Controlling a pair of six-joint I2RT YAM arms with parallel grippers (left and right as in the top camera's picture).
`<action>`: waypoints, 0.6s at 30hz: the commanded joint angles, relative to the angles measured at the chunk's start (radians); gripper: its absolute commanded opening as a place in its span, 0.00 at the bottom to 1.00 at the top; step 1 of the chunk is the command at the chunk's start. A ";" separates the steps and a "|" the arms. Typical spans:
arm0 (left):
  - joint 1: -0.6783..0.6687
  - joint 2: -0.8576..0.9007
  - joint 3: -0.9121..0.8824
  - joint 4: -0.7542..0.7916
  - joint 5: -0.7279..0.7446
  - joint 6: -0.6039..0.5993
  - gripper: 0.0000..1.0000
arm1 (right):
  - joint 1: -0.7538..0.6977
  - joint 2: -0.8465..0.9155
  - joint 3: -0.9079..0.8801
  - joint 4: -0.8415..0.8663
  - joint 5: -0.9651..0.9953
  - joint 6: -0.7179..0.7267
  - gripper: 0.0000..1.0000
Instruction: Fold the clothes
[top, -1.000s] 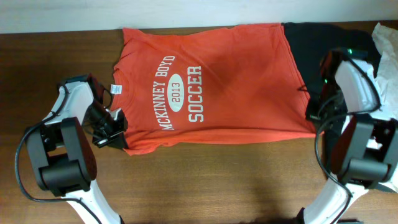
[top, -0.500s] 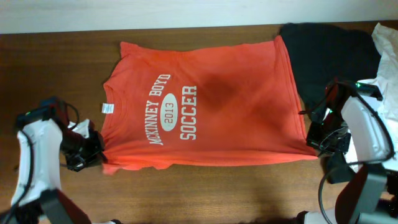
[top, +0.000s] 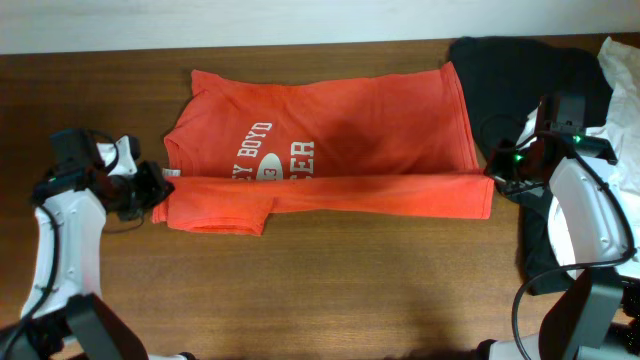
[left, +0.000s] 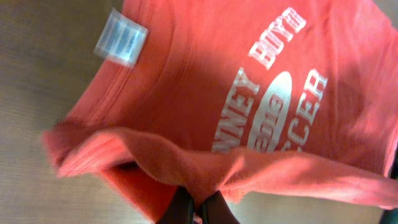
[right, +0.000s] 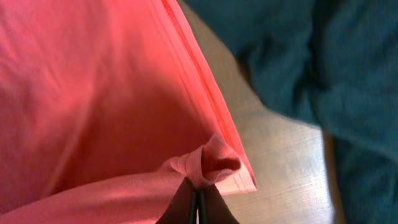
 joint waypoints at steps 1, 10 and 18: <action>-0.034 0.068 0.002 0.114 0.038 -0.032 0.01 | 0.011 -0.010 -0.001 0.082 -0.026 0.004 0.04; -0.087 0.178 0.002 0.402 0.029 -0.098 0.04 | 0.089 0.109 -0.001 0.332 0.006 0.001 0.04; -0.099 0.226 0.002 0.451 0.018 -0.098 0.79 | 0.079 0.190 -0.001 0.440 0.039 0.001 0.65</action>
